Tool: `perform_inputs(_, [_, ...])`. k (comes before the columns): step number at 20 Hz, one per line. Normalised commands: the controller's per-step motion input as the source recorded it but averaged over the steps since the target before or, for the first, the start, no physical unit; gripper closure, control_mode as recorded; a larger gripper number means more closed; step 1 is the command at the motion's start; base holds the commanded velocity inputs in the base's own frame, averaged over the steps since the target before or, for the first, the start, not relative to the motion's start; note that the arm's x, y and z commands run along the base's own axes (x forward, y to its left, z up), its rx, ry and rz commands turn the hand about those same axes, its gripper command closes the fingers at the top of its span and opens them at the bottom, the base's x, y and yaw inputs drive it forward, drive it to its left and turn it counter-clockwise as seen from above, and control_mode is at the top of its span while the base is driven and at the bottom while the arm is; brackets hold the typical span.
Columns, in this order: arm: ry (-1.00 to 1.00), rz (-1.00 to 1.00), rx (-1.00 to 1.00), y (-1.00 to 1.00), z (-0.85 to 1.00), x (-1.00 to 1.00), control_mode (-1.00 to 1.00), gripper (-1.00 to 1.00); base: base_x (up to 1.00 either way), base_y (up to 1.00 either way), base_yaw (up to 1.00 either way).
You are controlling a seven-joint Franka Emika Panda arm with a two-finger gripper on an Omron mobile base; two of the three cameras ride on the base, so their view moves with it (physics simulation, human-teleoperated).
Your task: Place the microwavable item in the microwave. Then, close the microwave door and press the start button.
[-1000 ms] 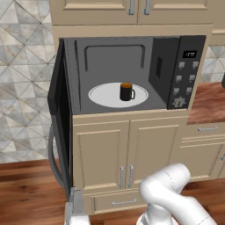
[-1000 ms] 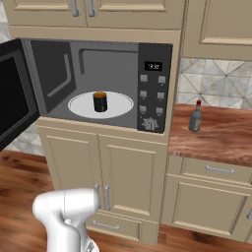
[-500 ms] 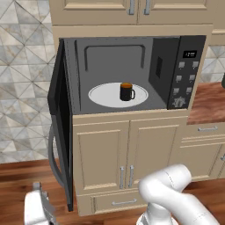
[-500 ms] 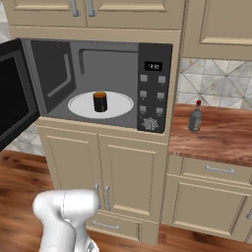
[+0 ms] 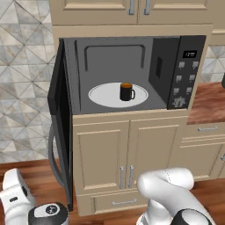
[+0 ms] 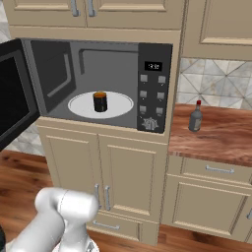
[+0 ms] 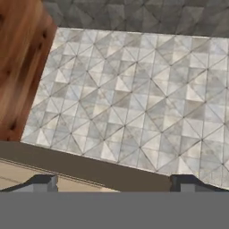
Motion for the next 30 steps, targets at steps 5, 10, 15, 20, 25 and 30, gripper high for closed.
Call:
perform_inputs(5, [0.31,-0.24,0.08,-0.73,-0.61,0.48,-1.0,-1.0,0.0,0.0,0.0])
perform_inputs(10, [0.12,-0.17,0.05,-1.0,-0.04,0.03,-1.0,-1.0,0.0,0.0,0.0])
perform_inputs(15, [0.0,-0.1,0.0,-1.0,0.12,-0.04,-1.0,-1.0,0.0,0.0,0.0])
perform_inputs(20, [0.0,-0.11,0.0,-1.0,0.21,-0.07,-1.0,-1.0,0.0,0.0,0.0])
perform_inputs(25, [0.0,-0.15,0.0,-1.0,0.21,-0.05,-1.0,-1.0,0.0,0.0,0.0])
perform_inputs(30, [0.01,-0.18,0.0,-1.0,0.19,0.0,-1.0,-1.0,0.0,0.0,0.0])
